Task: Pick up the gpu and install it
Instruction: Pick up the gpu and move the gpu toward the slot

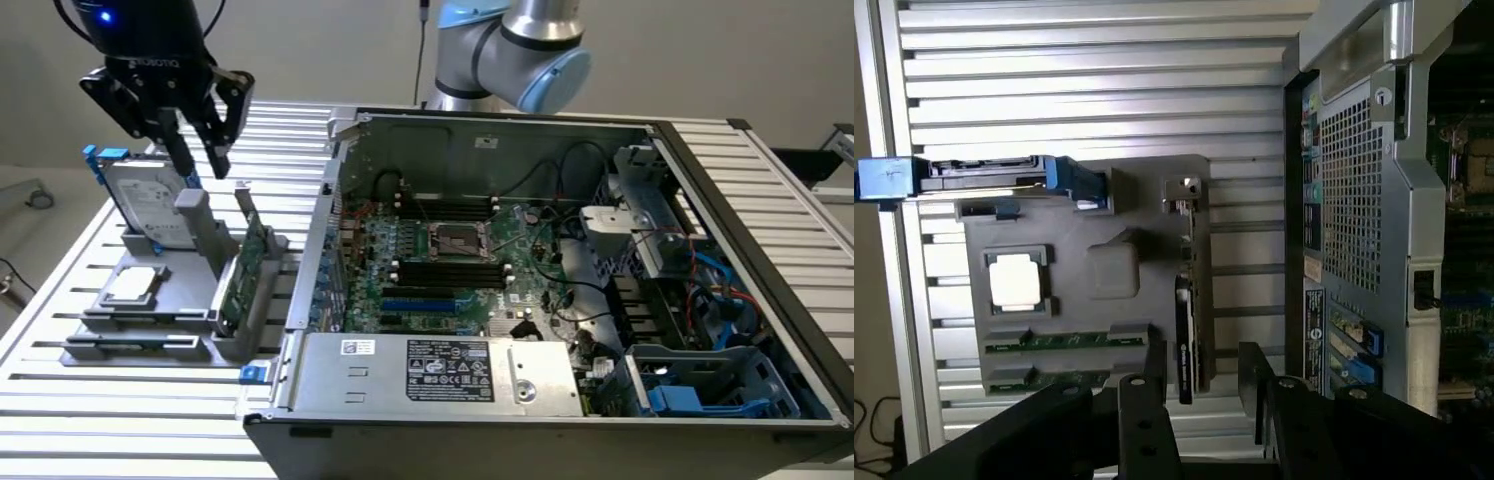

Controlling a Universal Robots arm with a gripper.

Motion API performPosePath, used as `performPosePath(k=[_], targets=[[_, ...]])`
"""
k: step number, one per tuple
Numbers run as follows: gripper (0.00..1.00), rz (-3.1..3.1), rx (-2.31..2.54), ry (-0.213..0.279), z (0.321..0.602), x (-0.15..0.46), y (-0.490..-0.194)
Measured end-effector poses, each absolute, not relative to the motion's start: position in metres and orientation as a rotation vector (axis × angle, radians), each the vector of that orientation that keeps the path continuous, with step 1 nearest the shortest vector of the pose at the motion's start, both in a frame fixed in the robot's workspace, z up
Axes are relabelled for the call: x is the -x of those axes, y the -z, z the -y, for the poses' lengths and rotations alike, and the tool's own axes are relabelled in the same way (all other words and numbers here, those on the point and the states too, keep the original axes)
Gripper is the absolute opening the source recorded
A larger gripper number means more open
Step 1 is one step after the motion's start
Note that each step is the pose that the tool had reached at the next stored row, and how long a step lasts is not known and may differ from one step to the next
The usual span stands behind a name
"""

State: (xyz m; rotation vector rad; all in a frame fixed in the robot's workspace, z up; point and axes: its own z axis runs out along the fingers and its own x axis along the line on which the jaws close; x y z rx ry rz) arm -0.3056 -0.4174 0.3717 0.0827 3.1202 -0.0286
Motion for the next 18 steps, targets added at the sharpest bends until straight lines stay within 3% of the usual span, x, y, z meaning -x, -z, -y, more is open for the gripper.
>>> performPosePath(k=[18], targets=[[0.42,-3.121,-0.006,0.027,0.427,0.319,-0.339]])
